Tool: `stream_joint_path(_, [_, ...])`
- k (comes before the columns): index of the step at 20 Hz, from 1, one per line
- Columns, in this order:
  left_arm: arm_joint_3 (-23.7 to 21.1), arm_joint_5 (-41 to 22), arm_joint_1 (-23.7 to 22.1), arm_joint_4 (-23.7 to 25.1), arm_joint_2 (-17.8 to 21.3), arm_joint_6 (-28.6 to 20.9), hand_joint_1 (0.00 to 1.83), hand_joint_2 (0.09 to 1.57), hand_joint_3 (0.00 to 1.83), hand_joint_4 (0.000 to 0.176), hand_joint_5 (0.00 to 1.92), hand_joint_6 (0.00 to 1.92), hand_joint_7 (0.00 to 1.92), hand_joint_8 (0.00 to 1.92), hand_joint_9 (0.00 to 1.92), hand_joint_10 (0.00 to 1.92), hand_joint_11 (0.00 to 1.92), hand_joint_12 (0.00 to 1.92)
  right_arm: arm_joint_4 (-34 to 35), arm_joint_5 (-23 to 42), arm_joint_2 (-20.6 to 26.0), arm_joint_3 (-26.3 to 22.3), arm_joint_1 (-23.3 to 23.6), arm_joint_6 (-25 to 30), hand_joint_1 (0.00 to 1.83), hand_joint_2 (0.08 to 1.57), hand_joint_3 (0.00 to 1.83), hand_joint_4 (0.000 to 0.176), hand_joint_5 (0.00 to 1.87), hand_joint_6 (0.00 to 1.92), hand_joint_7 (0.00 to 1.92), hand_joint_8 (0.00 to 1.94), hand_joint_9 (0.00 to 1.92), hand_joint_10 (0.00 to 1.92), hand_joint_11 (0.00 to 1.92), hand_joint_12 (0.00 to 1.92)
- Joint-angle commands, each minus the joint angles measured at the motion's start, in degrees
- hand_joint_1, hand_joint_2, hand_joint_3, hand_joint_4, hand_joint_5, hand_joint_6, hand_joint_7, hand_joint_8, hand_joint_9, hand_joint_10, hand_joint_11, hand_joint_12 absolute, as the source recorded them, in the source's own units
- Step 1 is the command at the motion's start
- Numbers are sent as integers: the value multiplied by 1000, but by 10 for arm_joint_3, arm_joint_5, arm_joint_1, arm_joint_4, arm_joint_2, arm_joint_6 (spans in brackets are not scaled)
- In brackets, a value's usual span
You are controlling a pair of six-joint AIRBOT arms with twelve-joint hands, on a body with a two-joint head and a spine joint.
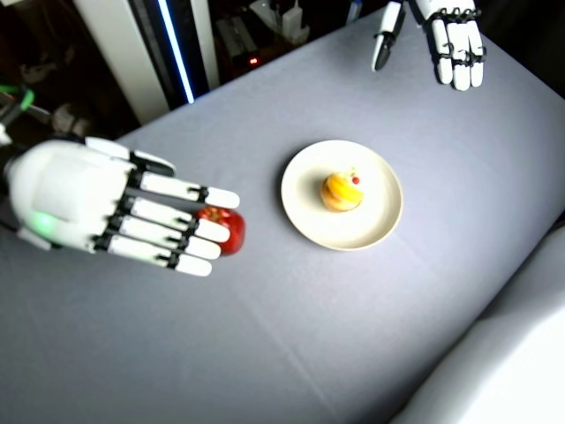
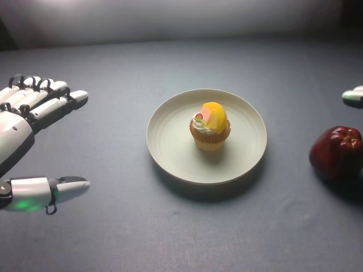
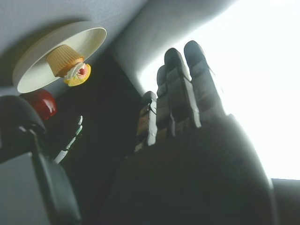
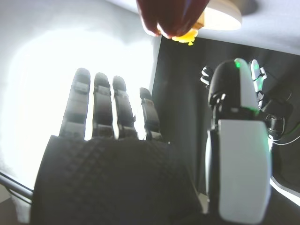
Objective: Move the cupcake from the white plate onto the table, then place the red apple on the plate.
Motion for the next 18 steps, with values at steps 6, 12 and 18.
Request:
stream_joint_path(6, [6, -62, -11, 6, 2, -1, 566, 936, 3, 130, 169, 2, 102, 1, 56, 4, 9, 117, 17, 67, 1, 3, 8, 5, 439, 1178, 2, 64, 267, 0, 260, 2, 242, 0, 139, 363])
stream_joint_path(12, [86, 70, -146, 82, -82, -19, 615, 897, 12, 164, 203, 0, 150, 2, 130, 11, 128, 144, 17, 68, -1, 3, 9, 5, 399, 1188, 3, 76, 251, 2, 260, 3, 262, 10, 184, 354])
stream_joint_path(18, [165, 199, -274, 166, -180, -32, 752, 901, 1, 124, 253, 0, 201, 0, 236, 0, 0, 691, 0, 71, -9, 8, 25, 5, 571, 1228, 13, 142, 107, 0, 121, 0, 144, 0, 119, 241])
